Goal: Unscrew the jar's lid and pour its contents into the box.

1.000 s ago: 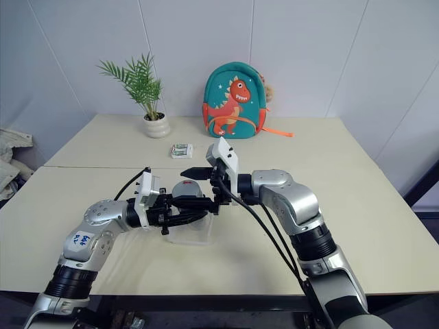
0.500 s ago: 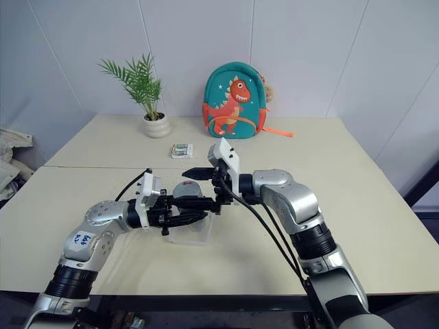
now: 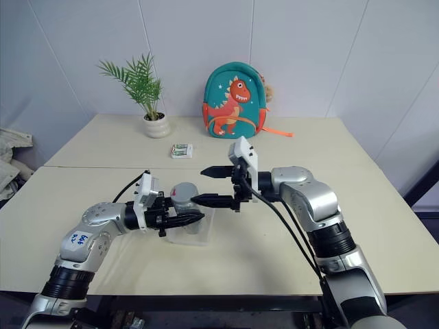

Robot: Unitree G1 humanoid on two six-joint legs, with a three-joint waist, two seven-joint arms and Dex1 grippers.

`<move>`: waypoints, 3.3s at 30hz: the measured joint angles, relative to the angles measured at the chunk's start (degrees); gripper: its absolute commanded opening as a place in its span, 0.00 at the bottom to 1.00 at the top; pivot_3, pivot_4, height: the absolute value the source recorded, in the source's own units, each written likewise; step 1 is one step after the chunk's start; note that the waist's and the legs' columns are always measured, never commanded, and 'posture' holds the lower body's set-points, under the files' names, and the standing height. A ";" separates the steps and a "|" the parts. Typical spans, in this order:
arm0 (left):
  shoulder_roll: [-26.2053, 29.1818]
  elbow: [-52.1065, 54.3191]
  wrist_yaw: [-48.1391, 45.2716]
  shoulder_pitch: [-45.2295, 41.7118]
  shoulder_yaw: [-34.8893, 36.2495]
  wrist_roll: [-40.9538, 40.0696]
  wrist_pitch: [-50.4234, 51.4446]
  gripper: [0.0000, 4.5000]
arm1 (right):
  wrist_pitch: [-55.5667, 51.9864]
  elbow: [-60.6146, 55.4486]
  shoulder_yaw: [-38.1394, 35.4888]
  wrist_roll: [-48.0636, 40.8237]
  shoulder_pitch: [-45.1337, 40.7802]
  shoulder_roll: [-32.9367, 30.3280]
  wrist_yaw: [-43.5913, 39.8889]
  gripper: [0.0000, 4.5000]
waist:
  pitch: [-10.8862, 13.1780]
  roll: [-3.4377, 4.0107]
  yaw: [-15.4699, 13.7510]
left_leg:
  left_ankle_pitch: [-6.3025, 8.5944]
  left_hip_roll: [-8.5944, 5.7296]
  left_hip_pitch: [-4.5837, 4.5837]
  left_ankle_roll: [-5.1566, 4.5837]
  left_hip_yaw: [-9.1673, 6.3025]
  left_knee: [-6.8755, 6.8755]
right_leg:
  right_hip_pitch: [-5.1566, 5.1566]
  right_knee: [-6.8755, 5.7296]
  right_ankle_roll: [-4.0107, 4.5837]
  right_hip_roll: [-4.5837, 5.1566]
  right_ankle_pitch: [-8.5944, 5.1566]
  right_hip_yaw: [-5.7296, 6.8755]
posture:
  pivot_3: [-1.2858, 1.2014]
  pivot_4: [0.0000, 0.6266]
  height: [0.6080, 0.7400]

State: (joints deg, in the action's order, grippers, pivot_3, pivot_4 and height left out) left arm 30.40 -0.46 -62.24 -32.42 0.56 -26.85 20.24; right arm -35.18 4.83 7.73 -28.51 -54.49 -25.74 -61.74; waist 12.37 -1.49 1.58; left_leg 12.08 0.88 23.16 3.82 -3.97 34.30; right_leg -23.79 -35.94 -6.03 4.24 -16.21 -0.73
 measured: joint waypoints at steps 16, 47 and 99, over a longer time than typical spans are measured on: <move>0.05 1.95 -0.78 0.13 -0.83 -0.12 3.04 0.44 | -3.98 -3.36 -3.22 -6.22 1.50 -0.41 -3.52 1.00 | 0.00 0.00 0.06 | 0.00 0.01 0.00 0.00 0.00 -0.02 | -0.01 0.00 0.01 -0.01 0.00 0.00 | 0.52 0.24 1.00; 0.07 1.96 0.05 0.13 -0.79 -0.11 3.69 0.44 | -6.17 -5.83 3.18 -3.03 0.20 6.06 2.40 1.00 | 0.00 0.00 0.04 | 0.00 0.01 0.00 0.00 0.00 -0.02 | -0.01 -0.01 0.01 -0.01 0.00 0.00 | 0.52 0.24 1.00; 1.45 3.32 3.42 -0.73 1.87 -3.08 9.95 0.44 | 15.19 13.40 -15.62 3.57 15.53 -0.25 15.60 0.67 | 0.00 0.00 0.19 | 0.01 -0.01 -0.06 -0.03 0.09 -0.03 | 0.01 0.02 -0.02 -0.03 0.01 -0.11 | 0.52 0.24 1.00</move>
State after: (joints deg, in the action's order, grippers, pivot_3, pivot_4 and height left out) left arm 31.85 2.86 -58.83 -33.15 2.43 -29.93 30.19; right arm -19.99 18.23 -7.89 -24.94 -38.96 -25.99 -46.14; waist 12.38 -1.49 1.77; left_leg 12.10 0.88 23.10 3.80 -3.88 34.27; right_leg -23.78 -35.91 -6.05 4.21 -16.21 -0.84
